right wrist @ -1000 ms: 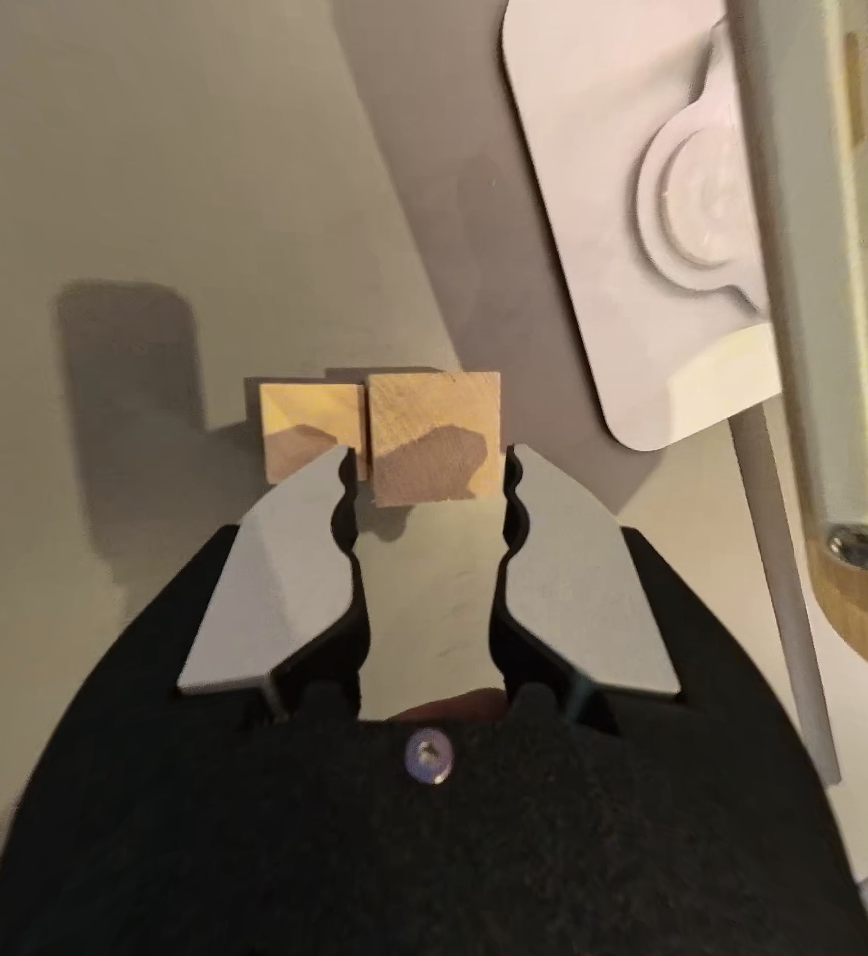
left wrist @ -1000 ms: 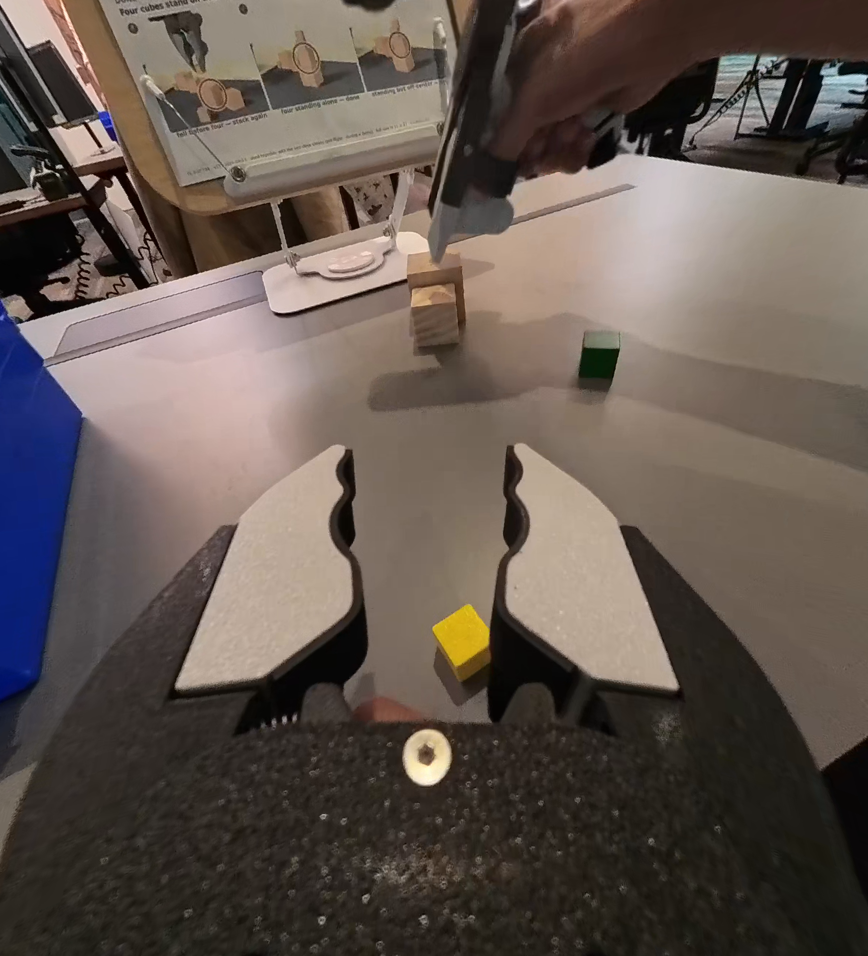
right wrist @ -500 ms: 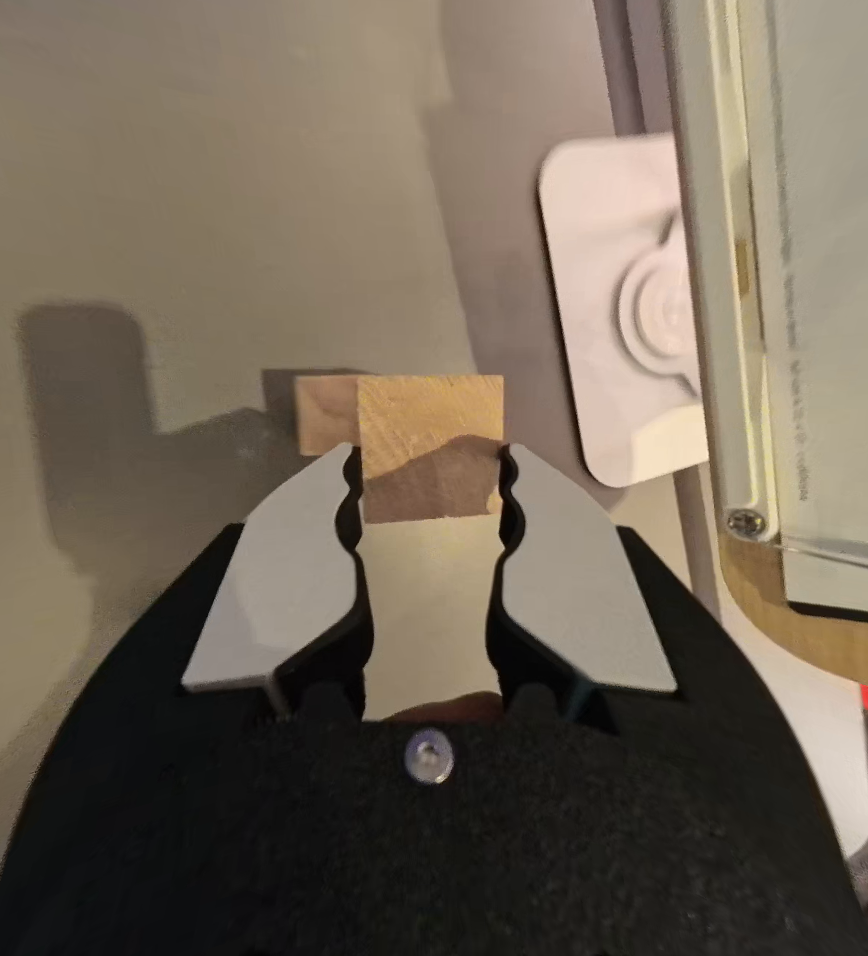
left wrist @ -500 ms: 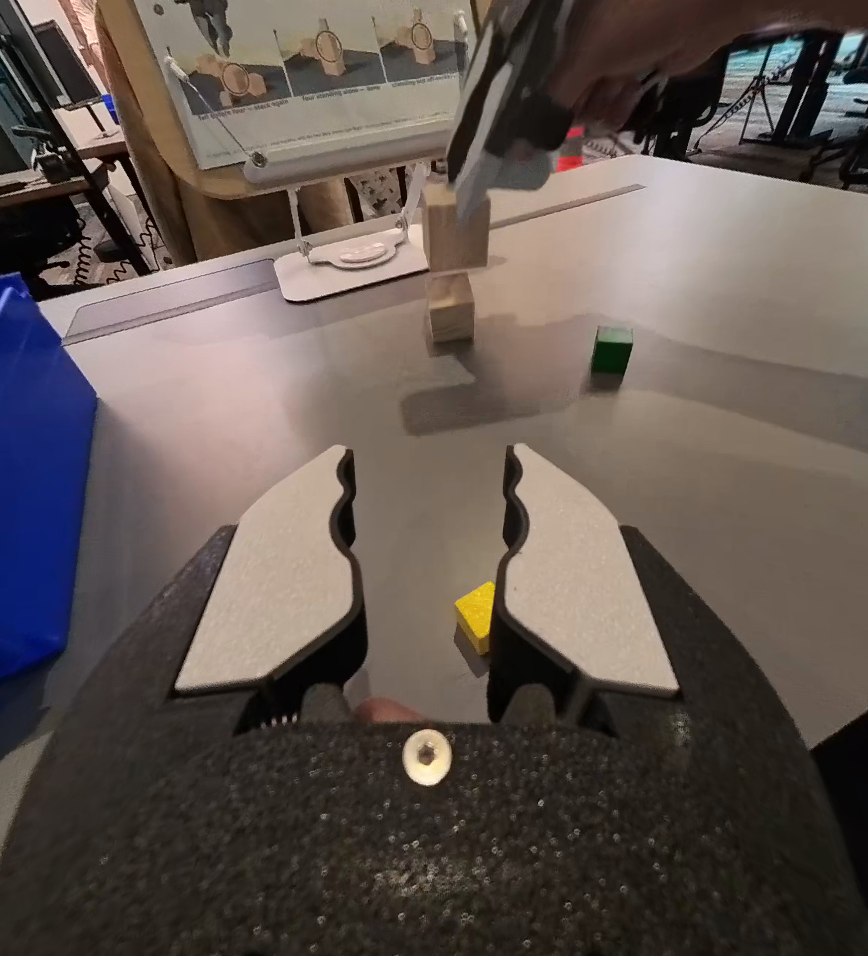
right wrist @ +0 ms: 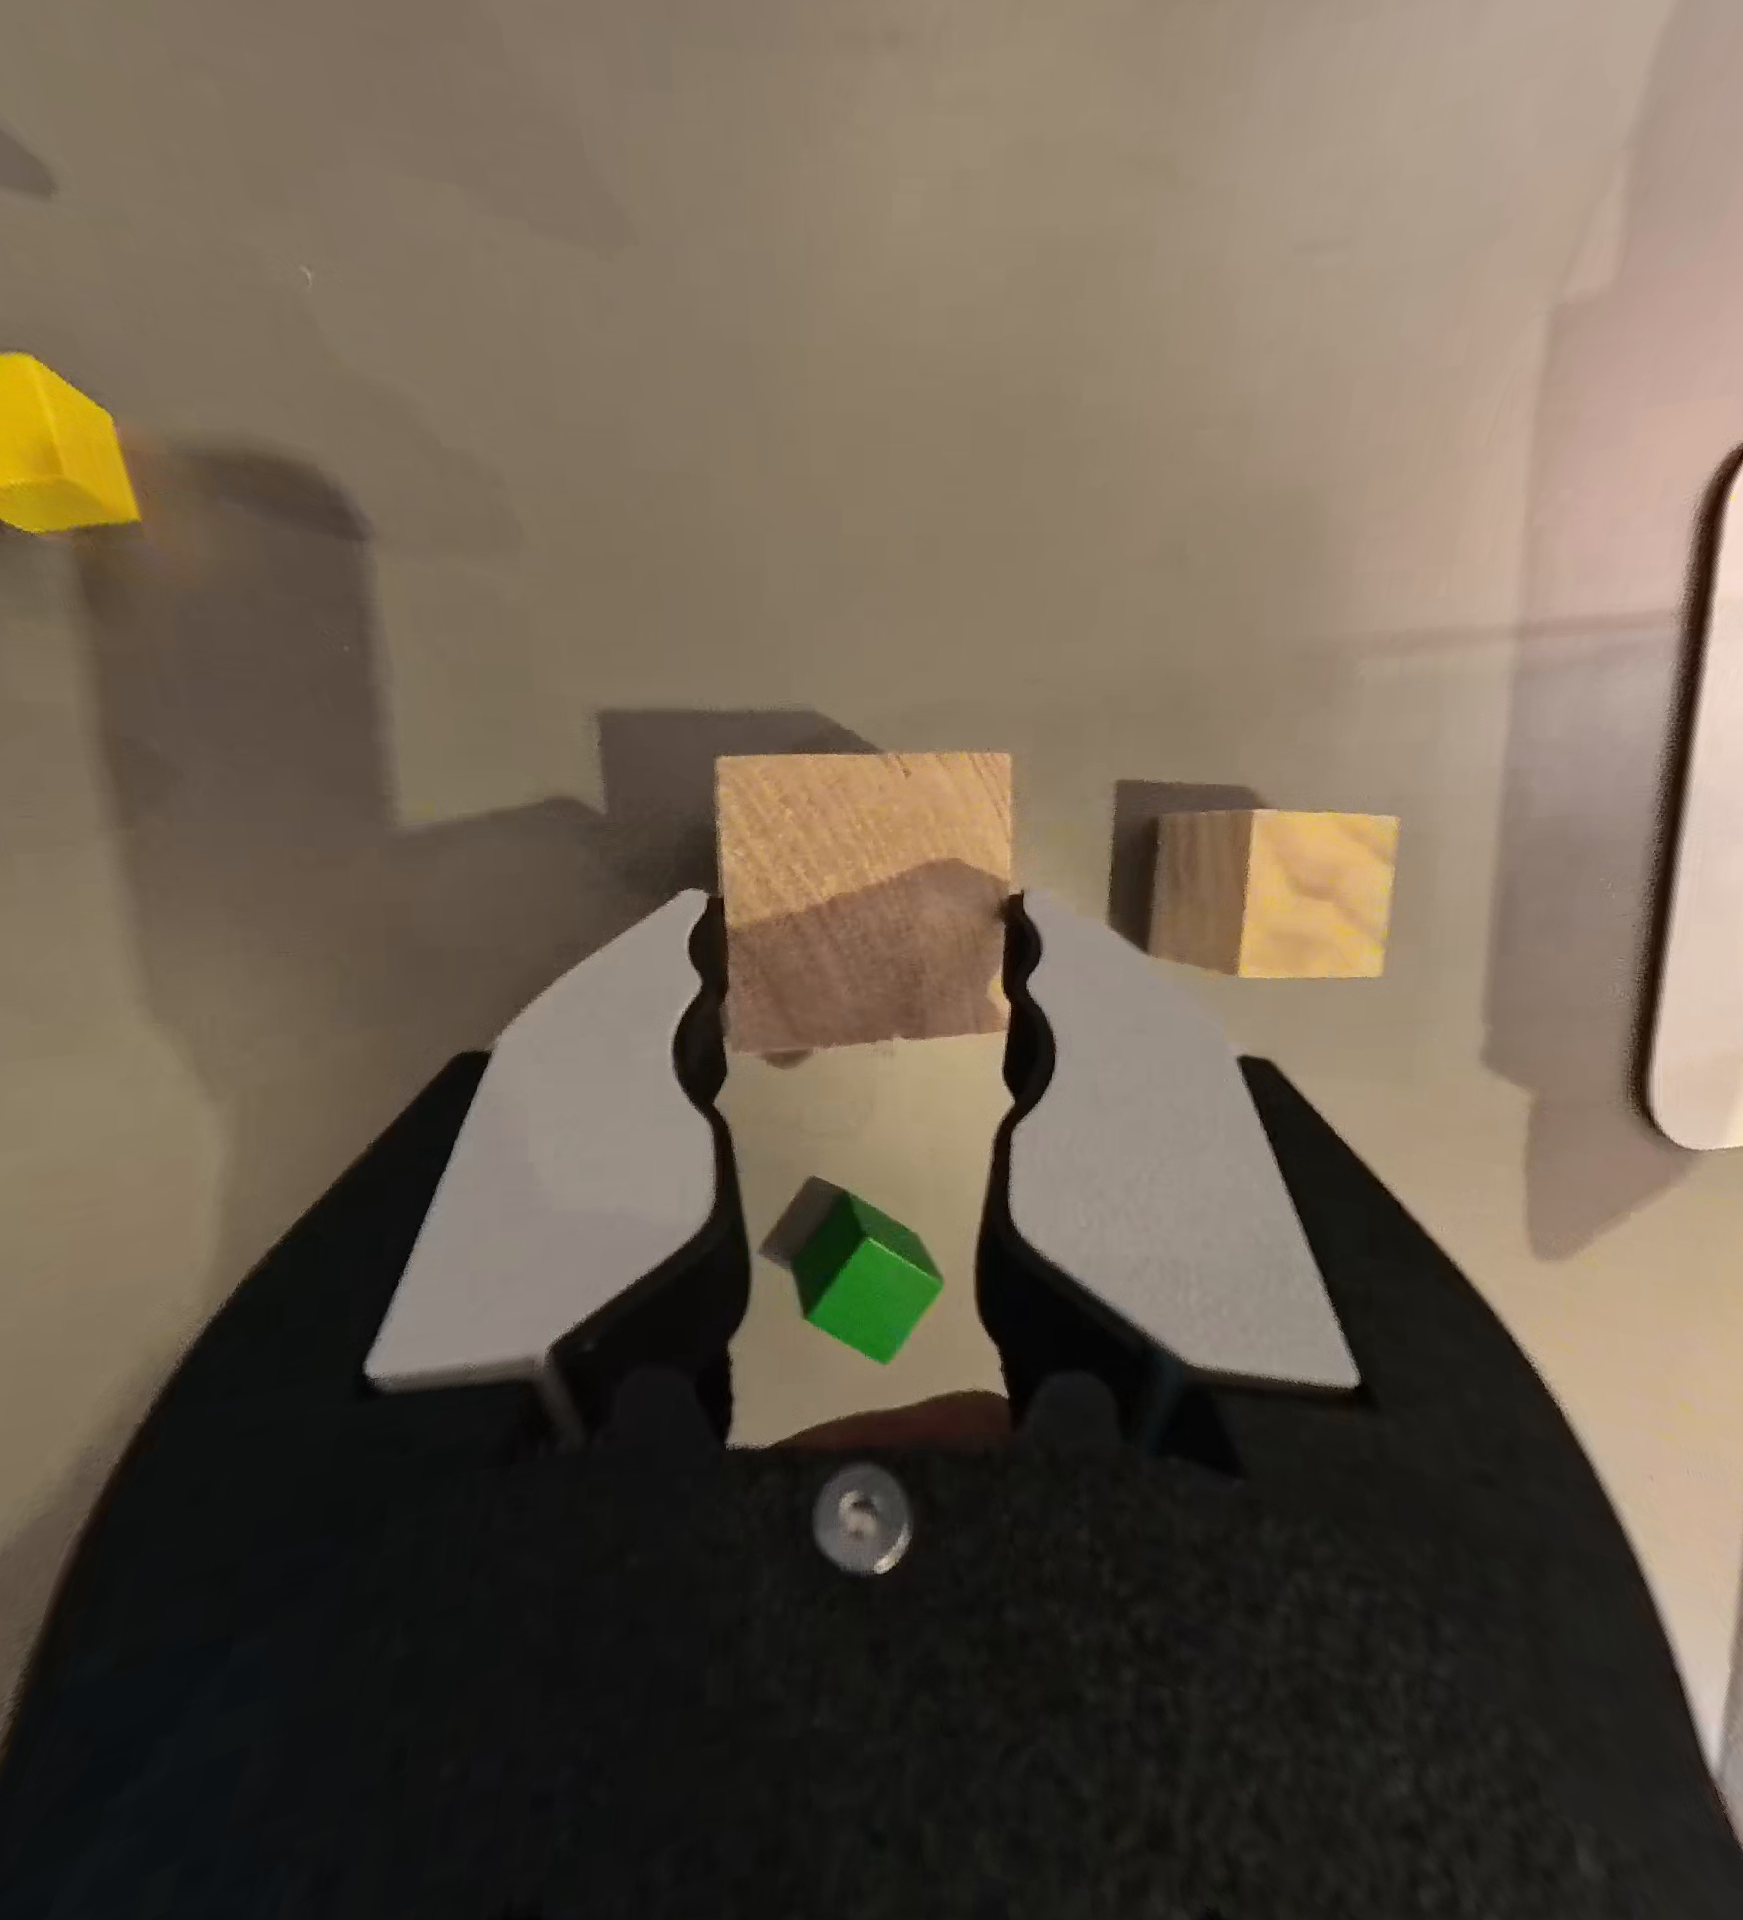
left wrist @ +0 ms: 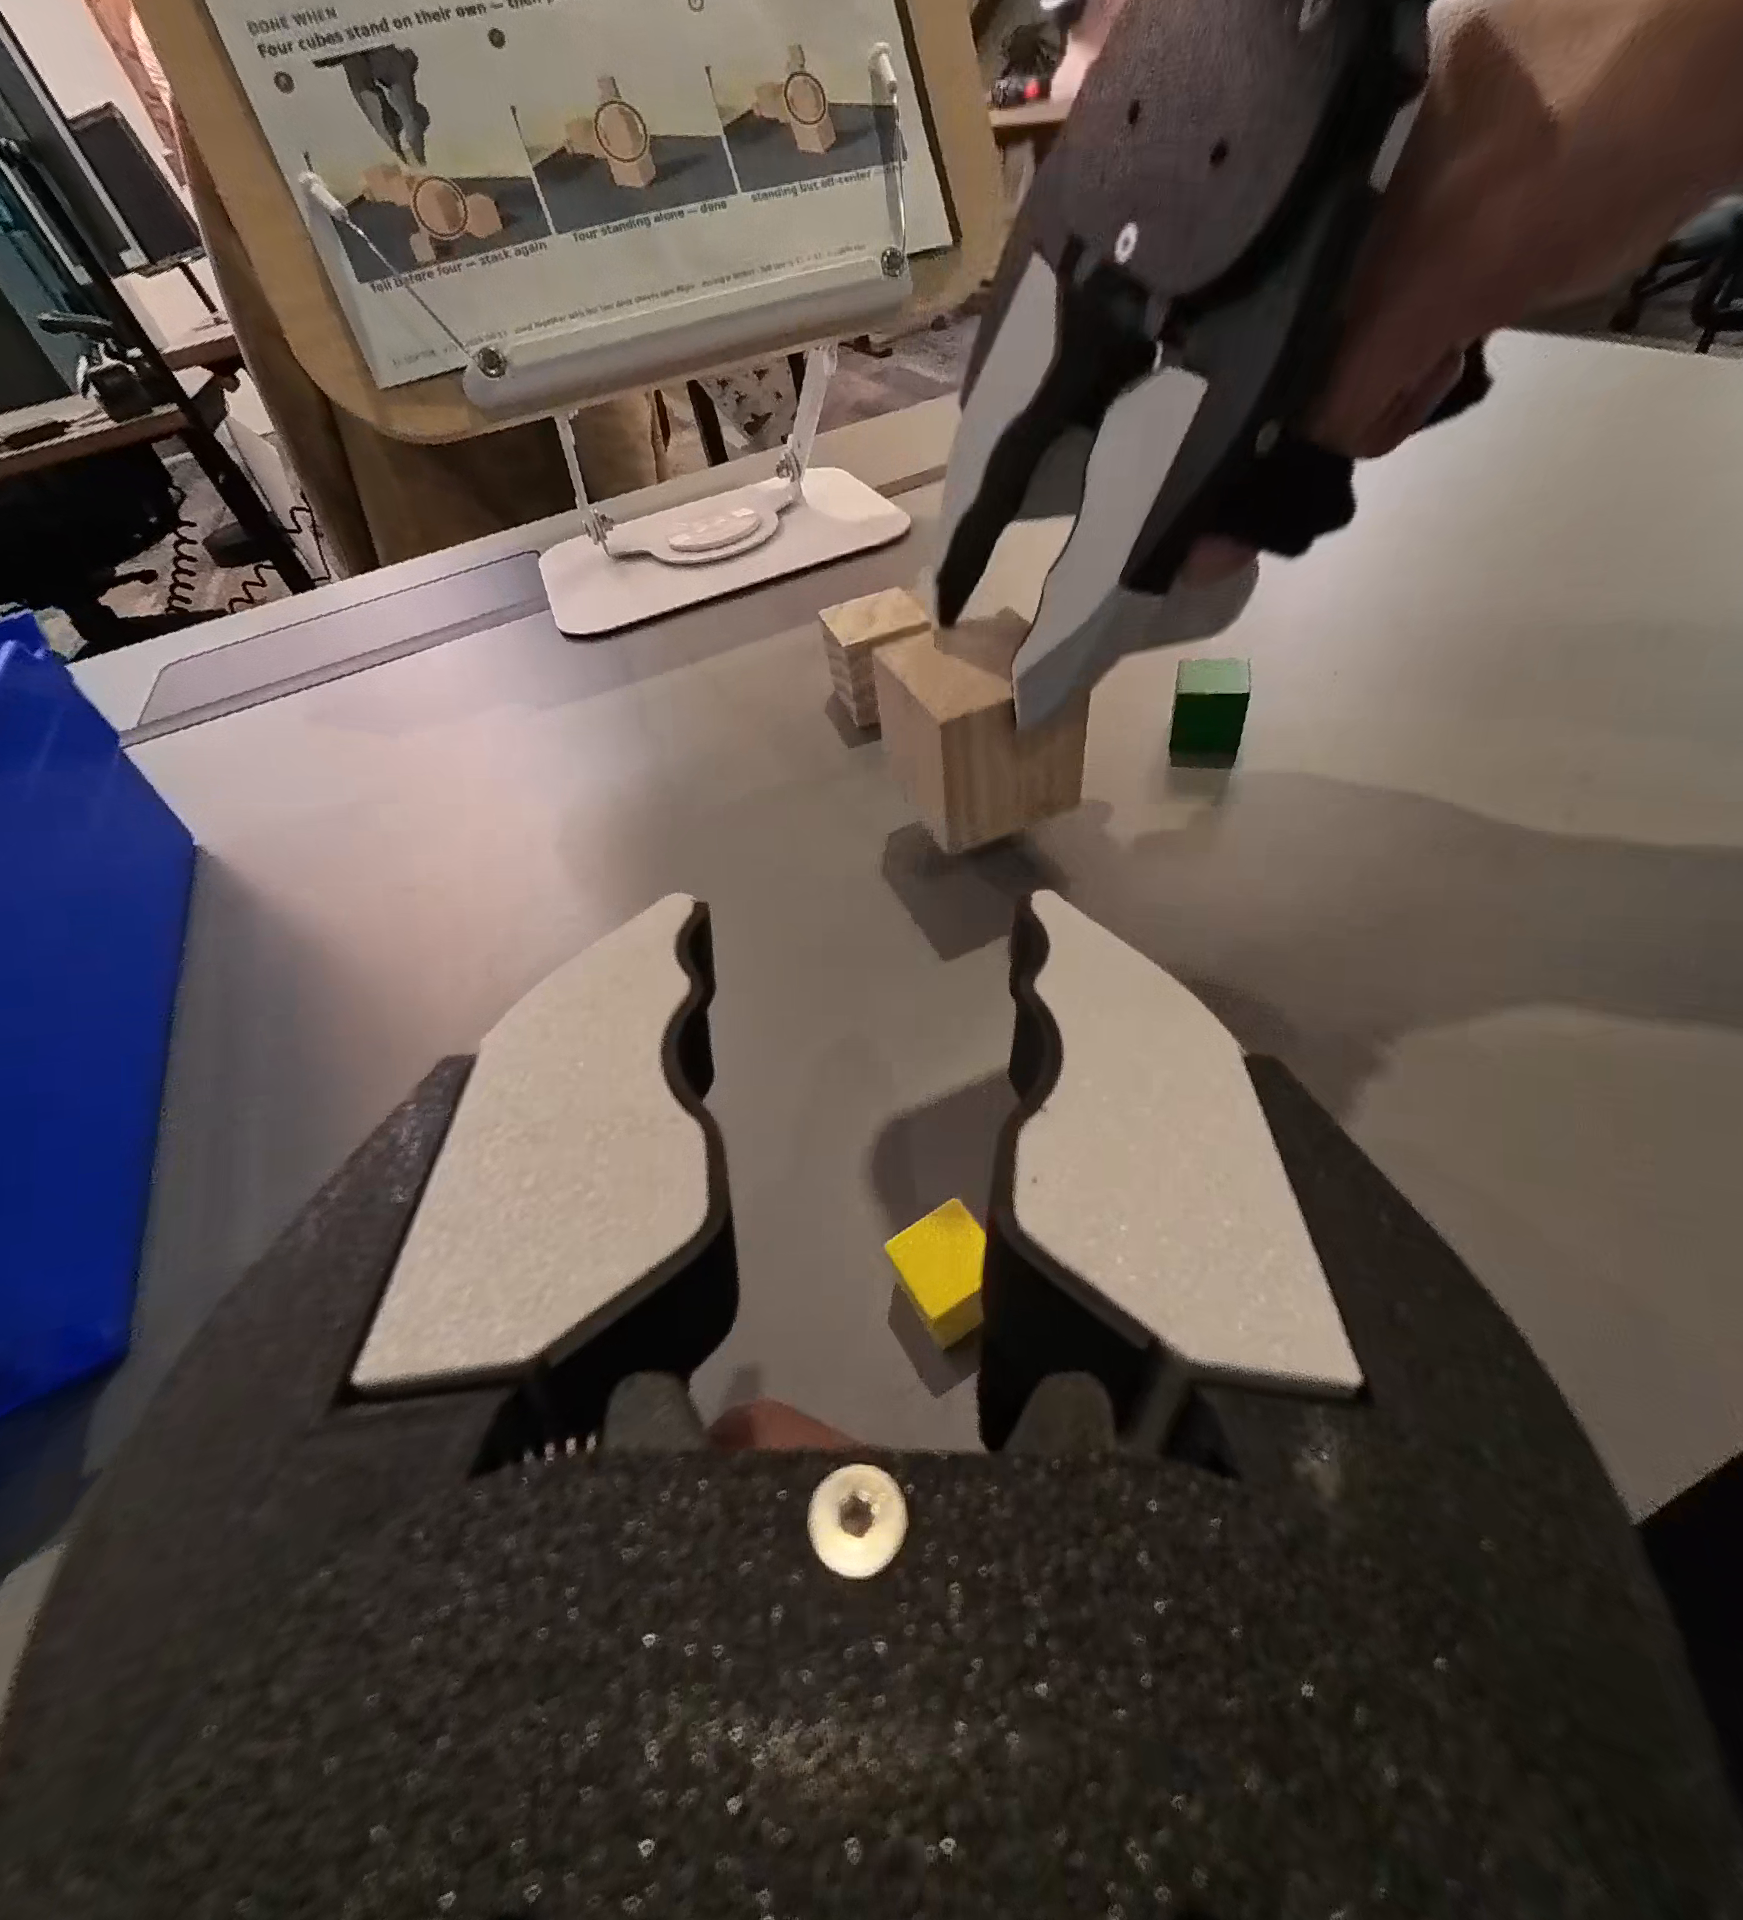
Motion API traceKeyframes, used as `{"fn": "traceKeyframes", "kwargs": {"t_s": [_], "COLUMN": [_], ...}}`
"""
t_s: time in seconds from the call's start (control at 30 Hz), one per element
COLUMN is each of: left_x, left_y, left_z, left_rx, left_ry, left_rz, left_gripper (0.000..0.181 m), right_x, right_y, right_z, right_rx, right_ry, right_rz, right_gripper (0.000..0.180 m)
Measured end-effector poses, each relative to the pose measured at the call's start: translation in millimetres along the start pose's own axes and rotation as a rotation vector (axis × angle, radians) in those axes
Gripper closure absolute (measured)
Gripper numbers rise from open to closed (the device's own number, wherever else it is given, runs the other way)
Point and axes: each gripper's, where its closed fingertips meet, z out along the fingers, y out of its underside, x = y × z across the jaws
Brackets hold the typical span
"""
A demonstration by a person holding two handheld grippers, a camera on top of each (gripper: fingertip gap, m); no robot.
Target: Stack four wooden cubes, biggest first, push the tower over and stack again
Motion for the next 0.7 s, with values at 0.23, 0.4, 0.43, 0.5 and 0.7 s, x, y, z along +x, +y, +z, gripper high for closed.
{"fn": "traceKeyframes", "kwargs": {"t_s": [0.23, 0.4, 0.43, 0.5, 0.7], "left_x": [1.4, -0.2, 0.0, 0.1, -4.0], "left_y": [2.3, 4.4, 5.0, 6.1, 6.0], "left_z": [2.4, 3.3, 3.7, 4.5, 2.7], "left_rx": [-0.010, -0.019, -0.021, -0.027, -0.026], "left_ry": [0.012, 0.012, 0.013, 0.015, 0.014], "left_rz": [-0.003, -0.013, -0.014, -0.015, -0.024], "left_gripper": [0.126, 0.125, 0.125, 0.125, 0.125], "right_x": [-2.3, 65.0, 74.9, 90.1, 100.4], "right_y": [1.7, -18.5, -16.2, -7.0, 20.3], "right_z": [1.4, -34.0, -29.6, -11.3, 47.0], "right_rx": [0.043, 0.114, 0.086, 0.003, -0.173], "right_ry": [0.007, 0.126, 0.098, 0.067, 0.008], "right_rz": [0.005, -0.008, 0.019, 0.027, 0.016], "right_gripper": [0.114, 0.120, 0.118, 0.117, 0.119]}}
